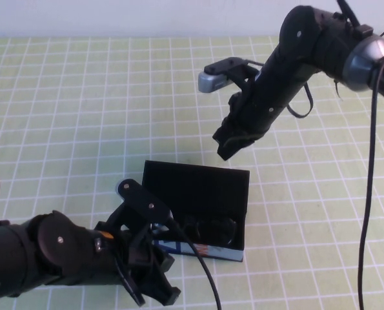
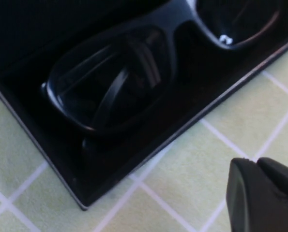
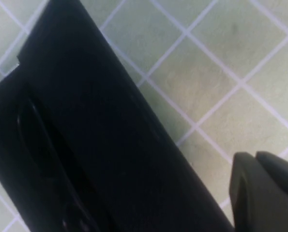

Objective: Return glasses to glasses case
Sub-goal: Close the glasses case

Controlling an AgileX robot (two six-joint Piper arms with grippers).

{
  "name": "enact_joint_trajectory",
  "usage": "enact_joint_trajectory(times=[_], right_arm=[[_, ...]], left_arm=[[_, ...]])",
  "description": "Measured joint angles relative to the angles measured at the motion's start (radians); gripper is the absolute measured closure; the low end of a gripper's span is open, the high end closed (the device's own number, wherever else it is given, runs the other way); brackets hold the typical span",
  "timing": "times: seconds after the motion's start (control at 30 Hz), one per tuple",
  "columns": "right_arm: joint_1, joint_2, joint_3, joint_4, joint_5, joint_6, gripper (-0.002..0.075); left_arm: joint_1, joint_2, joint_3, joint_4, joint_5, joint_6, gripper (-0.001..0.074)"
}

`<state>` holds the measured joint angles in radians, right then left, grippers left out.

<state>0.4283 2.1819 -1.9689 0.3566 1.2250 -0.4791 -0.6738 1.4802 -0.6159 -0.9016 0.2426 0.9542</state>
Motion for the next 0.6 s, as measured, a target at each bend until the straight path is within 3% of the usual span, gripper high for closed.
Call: enact_joint_trajectory(times=[0.6], right_arm=[[0.000,0.044,-0.003,0.139,0.000,-0.073,0.0742]], left_arm=[[0.000,0.019,0.000,-0.039,-0.096,0.019,0.0740]])
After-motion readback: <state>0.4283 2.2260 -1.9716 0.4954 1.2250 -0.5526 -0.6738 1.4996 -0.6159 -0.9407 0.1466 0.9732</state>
